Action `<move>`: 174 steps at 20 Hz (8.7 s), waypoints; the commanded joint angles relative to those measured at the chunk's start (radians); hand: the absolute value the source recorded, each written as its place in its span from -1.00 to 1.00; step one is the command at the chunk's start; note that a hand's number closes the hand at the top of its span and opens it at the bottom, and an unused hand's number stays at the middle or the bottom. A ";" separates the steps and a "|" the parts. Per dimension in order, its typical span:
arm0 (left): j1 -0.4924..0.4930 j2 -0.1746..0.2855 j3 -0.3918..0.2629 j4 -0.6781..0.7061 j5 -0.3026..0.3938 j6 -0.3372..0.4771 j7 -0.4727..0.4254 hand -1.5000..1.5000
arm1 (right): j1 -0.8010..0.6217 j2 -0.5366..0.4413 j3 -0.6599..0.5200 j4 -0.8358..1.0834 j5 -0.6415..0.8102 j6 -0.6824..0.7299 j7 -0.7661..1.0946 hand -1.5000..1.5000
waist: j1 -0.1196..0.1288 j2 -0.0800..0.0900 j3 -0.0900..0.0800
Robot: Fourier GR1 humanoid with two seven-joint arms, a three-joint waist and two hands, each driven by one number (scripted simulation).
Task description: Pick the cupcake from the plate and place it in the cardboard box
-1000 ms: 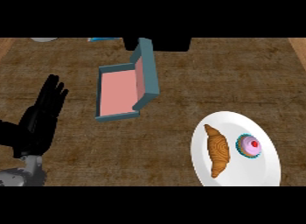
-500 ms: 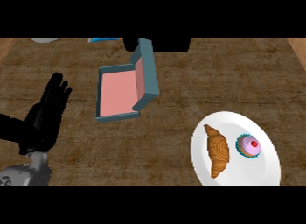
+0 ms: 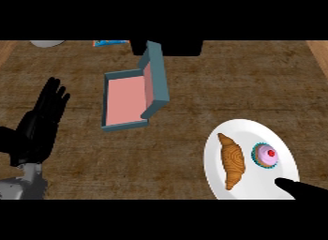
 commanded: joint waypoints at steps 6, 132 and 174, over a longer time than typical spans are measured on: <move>0.043 -0.016 0.017 0.007 -0.004 -0.046 -0.031 0.00 | -0.032 0.136 0.015 0.119 0.145 -0.006 0.045 -1.00 | -0.007 -0.002 0.001; -0.153 -0.178 0.024 0.095 -0.157 -0.145 0.028 0.00 | -1.494 0.362 0.428 1.614 0.356 0.215 0.155 1.00 | 0.169 0.034 -0.005; -0.033 -0.156 0.096 0.030 -0.161 -0.090 0.045 0.00 | -1.207 0.363 0.486 1.268 0.569 -1.083 0.171 -1.00 | 0.007 -0.013 0.000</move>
